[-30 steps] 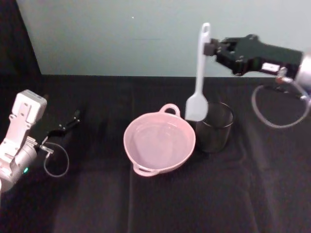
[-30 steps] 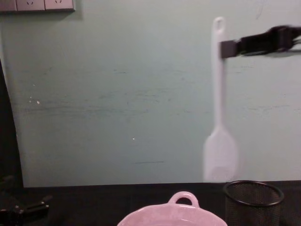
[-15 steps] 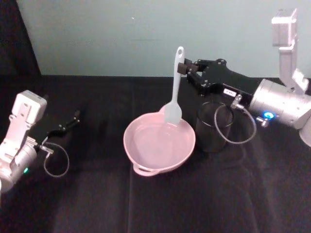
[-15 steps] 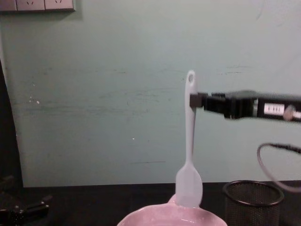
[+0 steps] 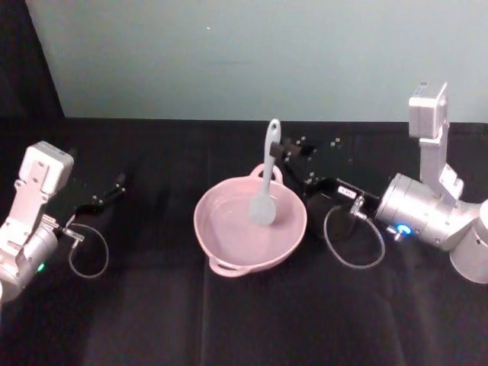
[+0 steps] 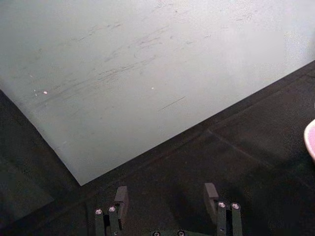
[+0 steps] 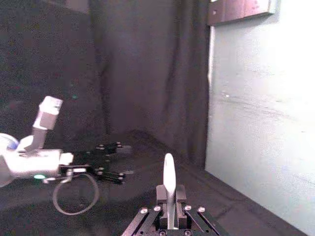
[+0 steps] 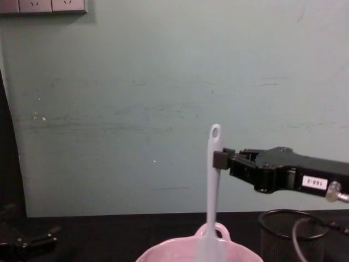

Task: Use the one hand to pick up the spoon and stir the clear water in the bowl.

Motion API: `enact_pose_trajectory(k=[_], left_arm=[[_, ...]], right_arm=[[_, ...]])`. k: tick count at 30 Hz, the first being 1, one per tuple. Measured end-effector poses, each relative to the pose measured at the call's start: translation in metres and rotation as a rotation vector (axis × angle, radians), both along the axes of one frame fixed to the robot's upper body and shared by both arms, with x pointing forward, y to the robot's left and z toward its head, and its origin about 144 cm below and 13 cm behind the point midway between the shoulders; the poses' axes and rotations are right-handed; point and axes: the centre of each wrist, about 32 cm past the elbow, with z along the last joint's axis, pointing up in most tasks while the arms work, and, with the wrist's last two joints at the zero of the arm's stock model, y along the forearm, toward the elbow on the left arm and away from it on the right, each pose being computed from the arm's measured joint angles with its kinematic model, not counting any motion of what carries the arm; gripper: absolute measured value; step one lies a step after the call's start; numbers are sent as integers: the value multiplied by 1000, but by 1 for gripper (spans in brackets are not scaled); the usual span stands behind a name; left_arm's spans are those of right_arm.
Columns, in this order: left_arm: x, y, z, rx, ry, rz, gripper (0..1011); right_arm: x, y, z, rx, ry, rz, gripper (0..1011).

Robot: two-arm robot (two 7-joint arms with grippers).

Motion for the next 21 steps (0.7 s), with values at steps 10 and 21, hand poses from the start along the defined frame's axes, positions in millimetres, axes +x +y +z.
enact_pose_trajectory(k=[10,21], left_arm=[[0,0,0,0,0,0,1011],[0,0,0,0,0,0,1011]], right_arm=[[-7,28,-12,22,36,65,108],[16,52,-29,14,-68,-37,108]])
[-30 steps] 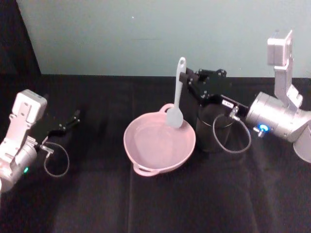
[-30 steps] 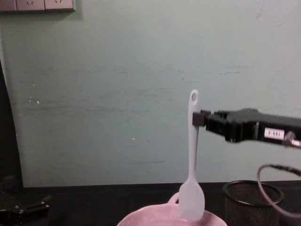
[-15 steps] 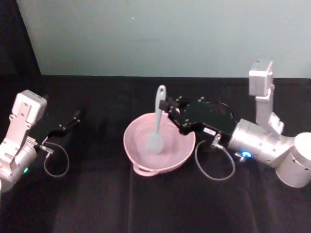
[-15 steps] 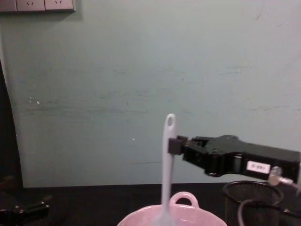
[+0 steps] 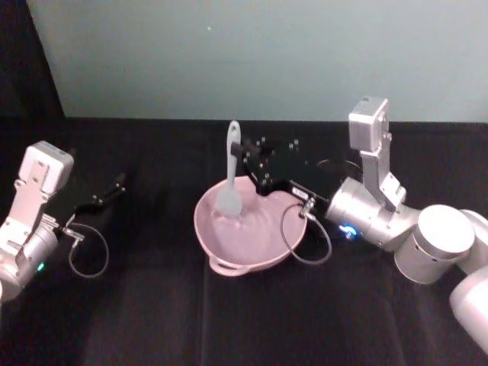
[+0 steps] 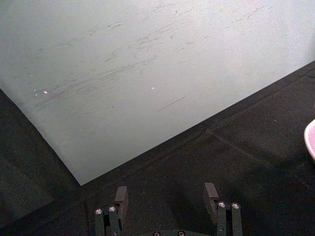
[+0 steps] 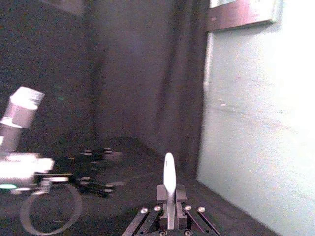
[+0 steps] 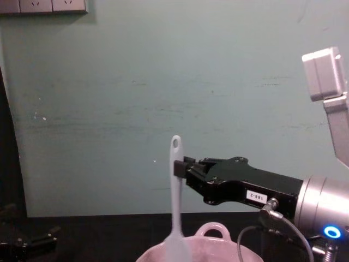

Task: Use the one hand to pick up the spoon and stir the clear water in the bowl.

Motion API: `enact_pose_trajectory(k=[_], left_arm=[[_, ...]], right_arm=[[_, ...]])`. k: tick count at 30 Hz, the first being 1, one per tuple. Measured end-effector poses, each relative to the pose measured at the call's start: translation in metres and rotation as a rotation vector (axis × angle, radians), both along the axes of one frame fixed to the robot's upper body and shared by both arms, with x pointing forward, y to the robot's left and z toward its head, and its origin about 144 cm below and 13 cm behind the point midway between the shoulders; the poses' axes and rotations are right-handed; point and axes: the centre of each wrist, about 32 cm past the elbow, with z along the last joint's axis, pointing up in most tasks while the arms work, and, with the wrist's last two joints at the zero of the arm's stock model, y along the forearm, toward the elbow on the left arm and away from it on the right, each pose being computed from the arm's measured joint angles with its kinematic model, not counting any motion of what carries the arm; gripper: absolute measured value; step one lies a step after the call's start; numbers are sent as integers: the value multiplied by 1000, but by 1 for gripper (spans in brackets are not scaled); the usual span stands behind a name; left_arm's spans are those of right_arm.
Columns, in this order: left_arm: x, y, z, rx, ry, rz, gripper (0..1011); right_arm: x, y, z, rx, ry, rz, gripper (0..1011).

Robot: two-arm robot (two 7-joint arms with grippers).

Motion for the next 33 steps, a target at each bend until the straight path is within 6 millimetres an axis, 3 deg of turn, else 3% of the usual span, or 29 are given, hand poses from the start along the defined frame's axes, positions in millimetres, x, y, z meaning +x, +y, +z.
enact_pose_trajectory(k=[6,10,20,26,33], left_arm=[[0,0,0,0,0,0,1011],[0,0,0,0,0,0,1011],[0,0,0,0,0,0,1011],[0,0,0,0,0,0,1011],[0,0,0,0,0,0,1011]], right_arm=[[10,-6,-1,-27,-58,-83,108],[10,-20,3,-48,-74,-110,108],[-21,-46,14,-56,-16,-47,108],[-41,-35,9,-14,63,33,107],[-42,-10,2,27,84,72,108]])
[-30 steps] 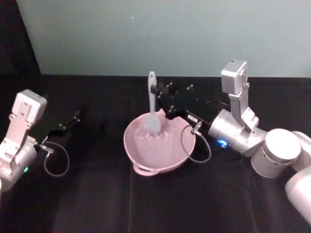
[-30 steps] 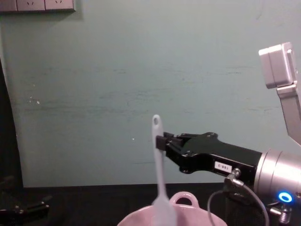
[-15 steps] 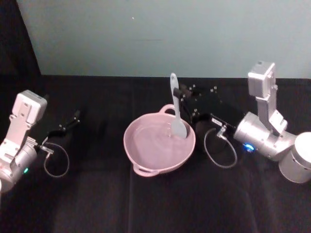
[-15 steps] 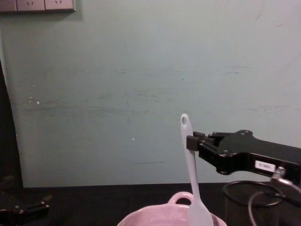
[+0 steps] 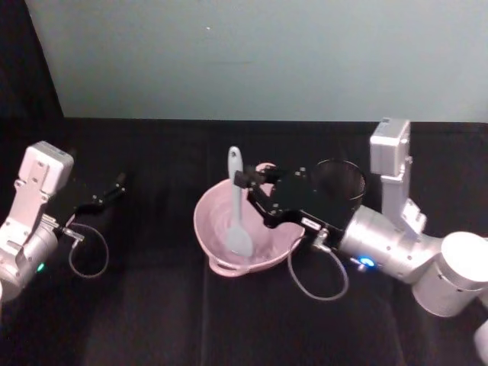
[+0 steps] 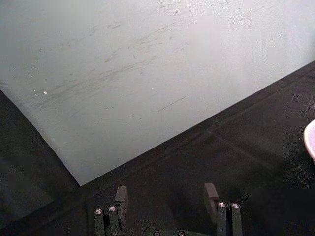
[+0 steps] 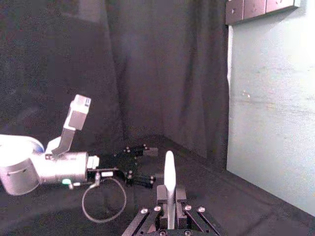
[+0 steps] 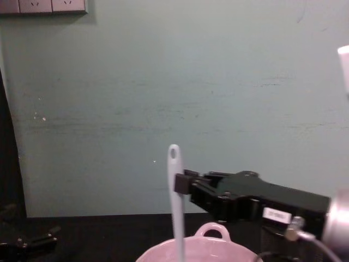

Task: Use the one hand to pick up the spoon and stir the clear water in the bowl.

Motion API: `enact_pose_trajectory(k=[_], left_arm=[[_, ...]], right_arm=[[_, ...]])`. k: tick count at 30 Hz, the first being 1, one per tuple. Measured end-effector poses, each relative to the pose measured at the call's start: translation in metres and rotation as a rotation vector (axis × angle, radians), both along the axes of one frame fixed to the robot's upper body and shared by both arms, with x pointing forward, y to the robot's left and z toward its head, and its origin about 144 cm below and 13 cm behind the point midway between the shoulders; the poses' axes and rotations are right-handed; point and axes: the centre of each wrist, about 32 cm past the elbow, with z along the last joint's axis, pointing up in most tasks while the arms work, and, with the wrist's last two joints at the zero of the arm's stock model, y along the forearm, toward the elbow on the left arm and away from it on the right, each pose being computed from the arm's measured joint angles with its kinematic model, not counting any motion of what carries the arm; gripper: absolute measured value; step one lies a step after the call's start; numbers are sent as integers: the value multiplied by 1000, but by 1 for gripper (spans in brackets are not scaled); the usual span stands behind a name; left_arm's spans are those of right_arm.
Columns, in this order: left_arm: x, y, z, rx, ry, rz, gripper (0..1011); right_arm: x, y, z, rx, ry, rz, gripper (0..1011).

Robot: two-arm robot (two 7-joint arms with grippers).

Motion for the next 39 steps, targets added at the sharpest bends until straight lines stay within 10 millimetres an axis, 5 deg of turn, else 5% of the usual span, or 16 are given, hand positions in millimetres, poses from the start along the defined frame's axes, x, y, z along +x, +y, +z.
enact_pose_trajectory(k=[11,21,30,39], left_arm=[[0,0,0,0,0,0,1011],[0,0,0,0,0,0,1011],[0,0,0,0,0,0,1011],[0,0,0,0,0,0,1011]], right_arm=[[26,27,-14,22,-73,-100,108],[42,4,-15,-20,-125,-235,108],[18,-19,-5,16,-80,-214,107],[-9,-14,-2,84,1,-137,107]])
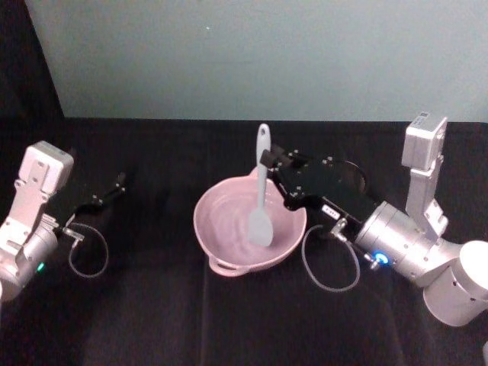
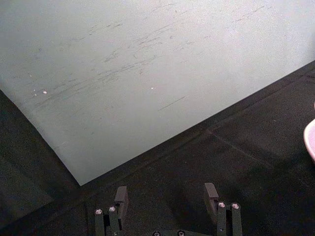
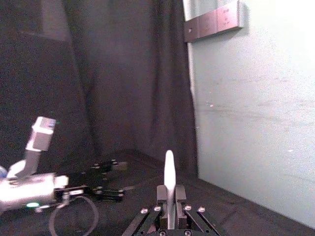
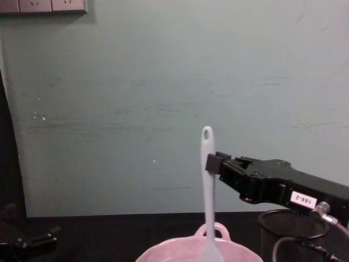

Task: Use the one hand to pick up the spoon and stir the clear water in the bowl.

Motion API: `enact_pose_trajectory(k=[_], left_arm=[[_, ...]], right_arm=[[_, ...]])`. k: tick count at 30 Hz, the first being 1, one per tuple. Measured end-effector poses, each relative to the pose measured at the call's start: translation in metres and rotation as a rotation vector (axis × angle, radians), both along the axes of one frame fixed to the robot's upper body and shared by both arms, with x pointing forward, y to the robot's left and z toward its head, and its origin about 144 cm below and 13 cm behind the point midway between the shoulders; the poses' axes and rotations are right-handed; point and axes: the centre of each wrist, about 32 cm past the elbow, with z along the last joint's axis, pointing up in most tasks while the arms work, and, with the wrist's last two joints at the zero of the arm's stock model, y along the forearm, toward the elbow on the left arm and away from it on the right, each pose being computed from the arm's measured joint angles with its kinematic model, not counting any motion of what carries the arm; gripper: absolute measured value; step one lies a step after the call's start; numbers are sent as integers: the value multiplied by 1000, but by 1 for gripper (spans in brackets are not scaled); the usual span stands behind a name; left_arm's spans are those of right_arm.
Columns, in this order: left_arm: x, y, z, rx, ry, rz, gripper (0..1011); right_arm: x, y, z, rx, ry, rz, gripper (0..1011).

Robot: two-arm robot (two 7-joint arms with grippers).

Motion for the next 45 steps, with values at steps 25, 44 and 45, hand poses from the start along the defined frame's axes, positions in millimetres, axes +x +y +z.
enact_pose_trajectory(k=[25,44,45], left_arm=[[0,0,0,0,0,0,1011],[0,0,0,0,0,0,1011],[0,0,0,0,0,0,1011]], right_arm=[[42,41,-12,-19,-78,-67,107],[0,-5,6,14,-41,-33,108],[-2,-5,7,18,-37,-25,107]])
